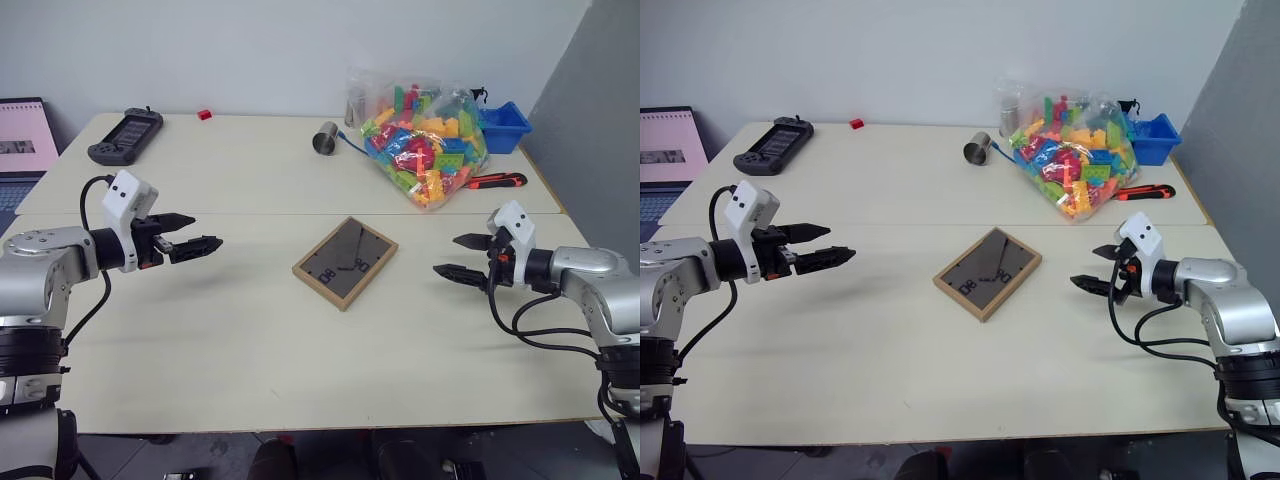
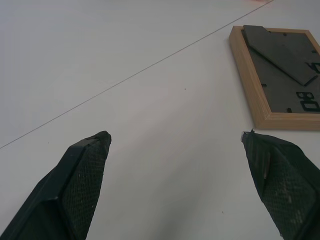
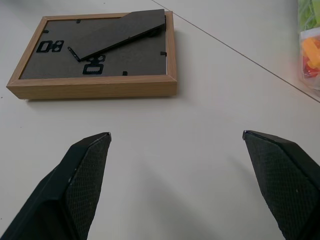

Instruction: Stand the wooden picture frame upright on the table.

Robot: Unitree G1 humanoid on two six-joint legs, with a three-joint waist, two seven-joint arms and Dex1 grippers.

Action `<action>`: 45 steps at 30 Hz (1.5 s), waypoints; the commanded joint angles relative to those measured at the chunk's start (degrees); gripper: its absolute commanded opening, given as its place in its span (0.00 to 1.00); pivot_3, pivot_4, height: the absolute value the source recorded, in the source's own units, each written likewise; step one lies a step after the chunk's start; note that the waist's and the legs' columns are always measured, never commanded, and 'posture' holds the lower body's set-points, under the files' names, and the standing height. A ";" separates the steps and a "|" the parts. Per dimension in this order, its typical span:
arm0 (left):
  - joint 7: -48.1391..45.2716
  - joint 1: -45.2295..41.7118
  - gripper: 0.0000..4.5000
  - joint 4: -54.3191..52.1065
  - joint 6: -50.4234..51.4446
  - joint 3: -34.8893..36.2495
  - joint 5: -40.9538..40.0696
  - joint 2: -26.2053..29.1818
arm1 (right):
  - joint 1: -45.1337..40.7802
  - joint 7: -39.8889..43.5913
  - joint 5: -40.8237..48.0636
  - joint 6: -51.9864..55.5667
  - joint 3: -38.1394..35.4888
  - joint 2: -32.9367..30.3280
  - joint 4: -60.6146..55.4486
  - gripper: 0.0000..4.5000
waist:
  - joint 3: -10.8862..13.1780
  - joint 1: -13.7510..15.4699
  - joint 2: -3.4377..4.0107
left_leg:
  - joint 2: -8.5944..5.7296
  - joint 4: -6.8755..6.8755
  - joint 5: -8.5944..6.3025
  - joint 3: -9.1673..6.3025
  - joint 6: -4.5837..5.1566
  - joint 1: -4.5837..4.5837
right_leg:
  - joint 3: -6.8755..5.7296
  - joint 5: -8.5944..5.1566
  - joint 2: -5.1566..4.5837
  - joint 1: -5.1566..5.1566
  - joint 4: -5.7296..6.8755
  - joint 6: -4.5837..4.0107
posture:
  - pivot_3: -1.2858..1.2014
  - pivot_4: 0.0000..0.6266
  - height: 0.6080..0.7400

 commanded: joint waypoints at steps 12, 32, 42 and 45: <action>2.91 -2.38 0.57 -0.73 -0.06 -1.58 -0.46 -8.29 | 1.50 -9.14 -0.91 0.78 -0.77 5.08 -3.91 0.52 | -0.01 0.18 0.01 | 0.00 0.28 0.00 -0.11 0.00 -0.14 | -0.10 0.01 -0.01 0.00 0.14 0.00 | 0.52 0.24 1.00; 11.41 -10.67 0.00 16.13 -13.94 -9.94 10.18 -28.18 | -3.40 -22.88 -12.24 -4.24 6.45 16.80 4.79 0.00 | -0.01 0.56 0.00 | -0.08 0.78 0.00 -0.18 -0.01 -0.26 | -0.06 0.03 -0.01 0.00 0.60 0.02 | 0.52 0.24 1.00; 8.09 -6.52 0.00 7.55 -8.45 -13.47 9.97 -28.77 | -7.17 -22.66 -14.13 -5.91 9.84 21.38 9.41 0.00 | -0.01 0.05 0.01 | -0.11 0.78 0.00 -0.23 -0.01 -0.24 | -0.04 0.03 -0.01 0.00 0.75 0.02 | 0.52 0.24 1.00; 7.61 -4.79 0.00 3.89 -6.64 -13.53 9.75 -27.86 | -8.56 -22.74 -14.49 -6.68 10.28 22.80 11.26 0.00 | -0.02 -0.01 0.01 | -0.15 0.79 0.01 -0.26 -0.01 -0.25 | 0.00 0.03 -0.01 0.00 0.79 0.02 | 0.52 0.24 1.00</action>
